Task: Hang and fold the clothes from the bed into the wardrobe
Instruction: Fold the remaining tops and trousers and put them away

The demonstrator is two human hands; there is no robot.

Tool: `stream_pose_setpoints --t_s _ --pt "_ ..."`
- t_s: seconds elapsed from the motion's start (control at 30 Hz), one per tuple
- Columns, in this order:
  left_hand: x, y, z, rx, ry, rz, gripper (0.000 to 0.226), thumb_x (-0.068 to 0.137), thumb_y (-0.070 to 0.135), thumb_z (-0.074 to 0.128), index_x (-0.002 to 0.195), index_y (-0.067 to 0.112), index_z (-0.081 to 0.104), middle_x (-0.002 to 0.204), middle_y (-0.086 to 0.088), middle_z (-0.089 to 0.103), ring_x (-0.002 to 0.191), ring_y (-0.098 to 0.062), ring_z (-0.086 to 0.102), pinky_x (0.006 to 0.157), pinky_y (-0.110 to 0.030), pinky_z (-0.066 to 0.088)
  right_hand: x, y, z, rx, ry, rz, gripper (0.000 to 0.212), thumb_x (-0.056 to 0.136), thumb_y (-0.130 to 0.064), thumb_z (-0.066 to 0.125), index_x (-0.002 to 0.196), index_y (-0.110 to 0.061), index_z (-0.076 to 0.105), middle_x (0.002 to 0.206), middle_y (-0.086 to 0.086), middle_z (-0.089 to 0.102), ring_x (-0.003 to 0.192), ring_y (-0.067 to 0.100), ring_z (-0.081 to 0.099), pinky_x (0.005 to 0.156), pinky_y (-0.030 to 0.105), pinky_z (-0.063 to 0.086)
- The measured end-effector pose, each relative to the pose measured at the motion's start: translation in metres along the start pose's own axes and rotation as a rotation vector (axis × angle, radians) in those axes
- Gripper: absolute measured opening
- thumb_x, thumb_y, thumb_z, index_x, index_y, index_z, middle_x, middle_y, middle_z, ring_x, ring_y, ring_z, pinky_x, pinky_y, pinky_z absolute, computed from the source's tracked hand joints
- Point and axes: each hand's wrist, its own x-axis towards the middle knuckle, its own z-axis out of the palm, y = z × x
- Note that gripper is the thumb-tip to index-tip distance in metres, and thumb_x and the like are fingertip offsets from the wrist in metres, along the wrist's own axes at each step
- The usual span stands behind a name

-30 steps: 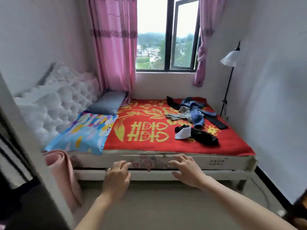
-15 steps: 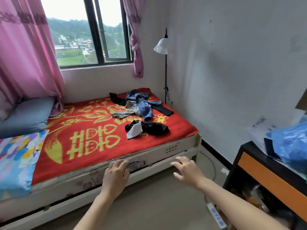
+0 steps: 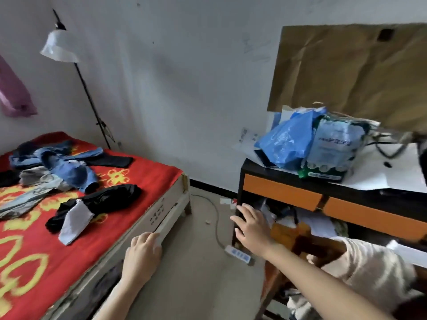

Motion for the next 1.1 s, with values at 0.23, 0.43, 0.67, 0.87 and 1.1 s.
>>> stream_pose_setpoints --t_s 0.23,0.43,0.67,0.87,1.1 --pt "0.013 0.179 0.058 -0.068 -0.311 0.548 0.065 0.084 0.048 0.022 0.137 0.018 0.047 0.140 -0.003 0.045 0.127 -0.027 0.040 0.101 -0.035 0.035 -0.129 0.080 -0.051 -0.210 0.247 0.482 0.031 0.076 -0.016 0.048 0.092 -0.013 0.074 0.108 0.016 0.067 0.110 0.026 0.045 0.082 0.044 0.053" --pt "-0.016 0.304 0.095 -0.024 -0.350 0.894 0.053 0.097 0.036 0.038 0.148 0.028 0.023 0.157 0.005 0.013 0.144 -0.017 0.012 0.114 -0.036 0.019 -0.208 0.118 -0.084 -0.245 0.151 0.827 0.044 0.052 -0.021 0.089 0.091 -0.014 0.070 0.096 0.010 0.067 0.084 0.030 0.067 0.060 0.038 0.056" --pt "-0.023 0.315 0.110 0.033 -0.188 0.961 0.028 0.067 0.032 0.046 0.075 0.032 0.074 0.089 0.011 0.066 0.091 -0.017 0.061 0.055 -0.028 0.053 -0.212 0.132 -0.077 -0.302 0.099 0.791 0.053 0.046 -0.042 0.088 0.092 -0.021 0.073 0.081 -0.003 0.068 0.071 0.019 0.065 0.056 0.029 0.052" --pt "-0.030 0.321 0.121 -0.078 -0.237 0.787 0.043 0.079 0.030 0.039 0.107 0.025 0.071 0.126 0.007 0.057 0.125 -0.022 0.042 0.090 -0.039 0.046 -0.216 0.146 -0.071 -0.313 0.201 0.649 0.037 0.043 -0.023 0.091 0.075 -0.016 0.075 0.069 -0.002 0.066 0.059 0.019 0.060 0.051 0.028 0.050" --pt "-0.033 0.327 0.117 0.028 -0.309 0.747 0.036 0.093 0.032 0.047 0.127 0.030 0.057 0.145 0.009 0.036 0.137 -0.016 0.018 0.105 -0.035 0.035 -0.221 0.158 -0.099 0.089 0.174 0.823 0.016 0.081 -0.015 0.069 0.068 -0.009 0.063 0.066 0.003 0.062 0.064 0.021 0.059 0.052 0.025 0.036"
